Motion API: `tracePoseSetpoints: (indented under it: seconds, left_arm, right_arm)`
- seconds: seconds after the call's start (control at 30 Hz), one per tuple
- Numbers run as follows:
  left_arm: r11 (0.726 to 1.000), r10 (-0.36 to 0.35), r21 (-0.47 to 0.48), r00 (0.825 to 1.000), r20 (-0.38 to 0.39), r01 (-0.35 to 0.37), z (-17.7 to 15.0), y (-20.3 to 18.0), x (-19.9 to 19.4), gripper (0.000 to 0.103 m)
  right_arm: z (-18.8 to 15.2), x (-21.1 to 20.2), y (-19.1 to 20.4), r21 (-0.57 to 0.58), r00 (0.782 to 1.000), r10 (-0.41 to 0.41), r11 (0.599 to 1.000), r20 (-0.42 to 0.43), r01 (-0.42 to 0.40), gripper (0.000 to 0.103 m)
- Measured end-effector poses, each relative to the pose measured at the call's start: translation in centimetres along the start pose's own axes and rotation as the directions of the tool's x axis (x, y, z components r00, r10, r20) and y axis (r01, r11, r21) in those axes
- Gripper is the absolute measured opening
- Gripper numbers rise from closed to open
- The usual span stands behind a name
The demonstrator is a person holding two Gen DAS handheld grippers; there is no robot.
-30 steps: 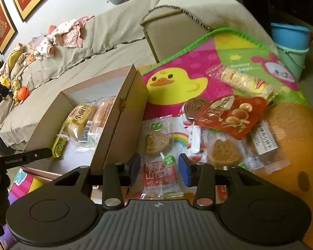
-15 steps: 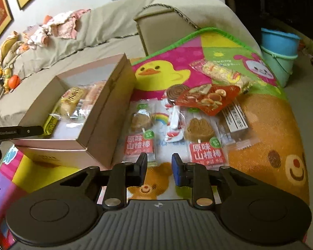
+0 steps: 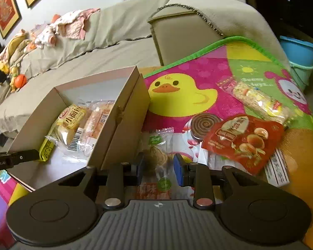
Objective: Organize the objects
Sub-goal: 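Lower the open right tool toward the small cookie packet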
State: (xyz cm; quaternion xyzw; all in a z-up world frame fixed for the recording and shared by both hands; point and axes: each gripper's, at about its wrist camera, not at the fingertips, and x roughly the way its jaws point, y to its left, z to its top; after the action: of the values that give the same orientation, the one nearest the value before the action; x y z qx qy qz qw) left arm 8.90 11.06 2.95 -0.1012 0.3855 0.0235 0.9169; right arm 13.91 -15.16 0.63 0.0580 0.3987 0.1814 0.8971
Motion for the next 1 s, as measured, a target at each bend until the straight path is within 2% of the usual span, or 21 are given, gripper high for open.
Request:
tracePoseSetpoints:
  seconds: [0.3,0.5,0.6,0.7,0.8,0.87,1.0]
  left_arm:
    - [1.000,0.000,-0.001,1.000,-0.001,0.000,0.0,0.0,0.1,0.015]
    - [1.000,0.000,-0.001,1.000,-0.001,0.000,0.0,0.0,0.1,0.015]
    - [1.000,0.000,-0.001,1.000,-0.001,0.000,0.1,0.0,0.1,0.015]
    - [1.000,0.001,0.000,1.000,-0.002,-0.001,0.0,0.0,0.1,0.015]
    - [1.000,0.001,0.001,1.000,-0.002,-0.001,0.0,0.1,0.1,0.015]
    - [1.000,0.001,0.001,1.000,-0.002,-0.001,0.0,0.0,0.1,0.015]
    - [1.000,0.001,0.001,1.000,-0.002,-0.001,0.0,0.0,0.1,0.015]
  right_arm:
    - [-1.5,-2.0,-0.1,-0.052,0.995,-0.098,0.994,-0.009,0.098,0.029]
    - [-2.8,-3.8,-1.4,-0.024,0.999,0.047,0.999,0.004,-0.047,0.032]
    - [-2.9,-3.3,-1.3,0.007,0.998,0.063,0.998,-0.014,-0.063,0.032]
    - [-2.9,-2.9,-0.2,-0.022,0.999,0.038,0.999,-0.007,-0.038,0.032]
    - [-2.8,-2.8,1.1,-0.076,0.999,-0.046,0.996,-0.018,0.045,0.021]
    - [-2.9,-3.1,1.3,-0.082,0.996,-0.081,0.994,-0.024,0.079,0.018]
    - [-3.6,-4.1,0.6,-0.088,0.990,-0.142,0.986,-0.025,0.139,0.017]
